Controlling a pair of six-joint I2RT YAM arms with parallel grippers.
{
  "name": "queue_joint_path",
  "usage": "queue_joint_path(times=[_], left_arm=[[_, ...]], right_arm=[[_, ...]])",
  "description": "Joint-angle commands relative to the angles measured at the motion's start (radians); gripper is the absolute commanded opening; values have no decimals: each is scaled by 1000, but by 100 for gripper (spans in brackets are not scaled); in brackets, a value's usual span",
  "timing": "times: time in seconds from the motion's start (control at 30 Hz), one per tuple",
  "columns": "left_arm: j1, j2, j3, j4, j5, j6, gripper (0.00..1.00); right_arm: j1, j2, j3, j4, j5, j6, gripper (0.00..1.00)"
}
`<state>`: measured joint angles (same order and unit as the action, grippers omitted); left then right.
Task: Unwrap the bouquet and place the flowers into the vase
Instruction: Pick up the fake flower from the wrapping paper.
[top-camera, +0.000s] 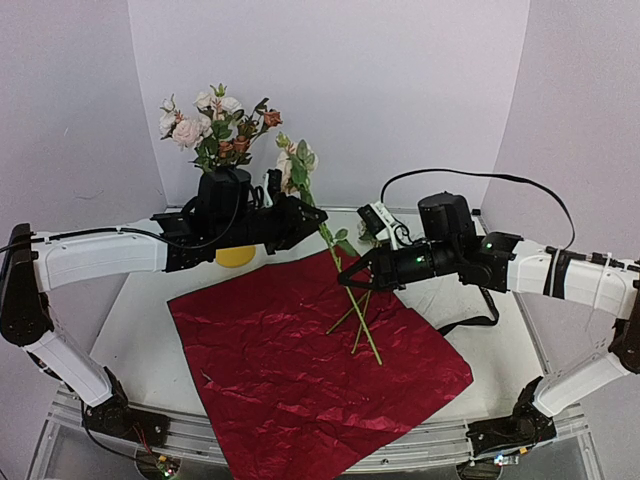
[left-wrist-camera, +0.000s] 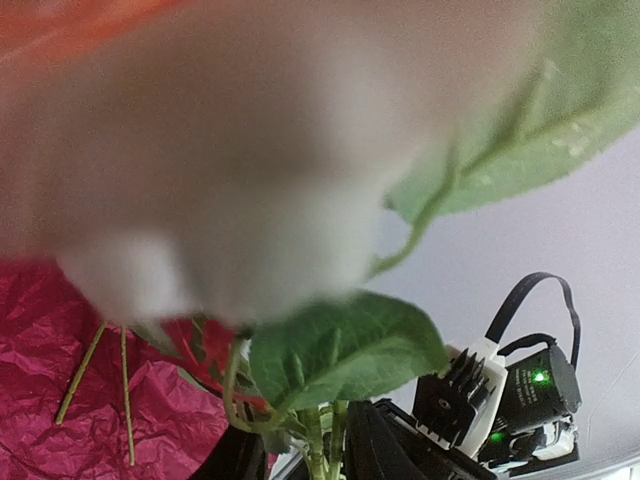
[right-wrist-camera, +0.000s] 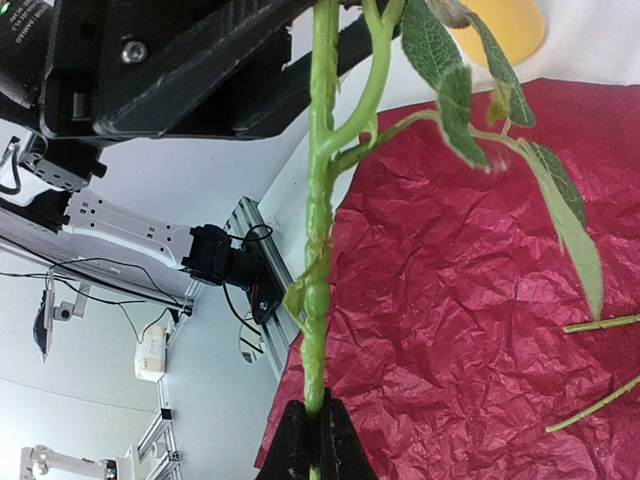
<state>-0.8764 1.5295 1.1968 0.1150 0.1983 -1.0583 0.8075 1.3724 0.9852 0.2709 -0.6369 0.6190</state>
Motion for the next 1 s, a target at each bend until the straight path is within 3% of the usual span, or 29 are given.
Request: queue_joint_path(times=[0.0, 0.03, 0.1, 0.17, 0.23, 0.33, 0.47, 0.6, 0.8, 0.97], left_arm=[[-5, -31, 1, 39, -3, 22, 5], [-4, -35, 0, 40, -2, 31, 0], [-5, -46, -9, 38, -6, 49, 0], [-4, -59, -14, 33, -15, 80, 0], [-4, -76, -13, -3, -26, 134, 0], [-4, -102, 7, -157, -97, 261, 0], [-4, -136, 36, -353, -238, 431, 0], [-4, -185, 69, -442, -352, 602, 0], [-3, -284, 151, -459, -643, 895, 0], [-1, -306, 232, -395, -803, 1183, 0]], right_arm=[[13, -3, 10, 47, -33, -25, 2], [14, -3, 9, 47, -30, -26, 6], [16, -4, 3, 45, -18, -24, 16], [16, -8, -5, 41, -2, -23, 36], [15, -14, -14, 37, 18, -22, 50], [16, -13, -10, 15, 35, -29, 61], [16, -5, 8, -23, 54, -47, 63], [16, 2, 17, -37, 75, -55, 63], [16, 42, 52, -53, 78, -55, 63], [16, 70, 89, -59, 78, -66, 63]])
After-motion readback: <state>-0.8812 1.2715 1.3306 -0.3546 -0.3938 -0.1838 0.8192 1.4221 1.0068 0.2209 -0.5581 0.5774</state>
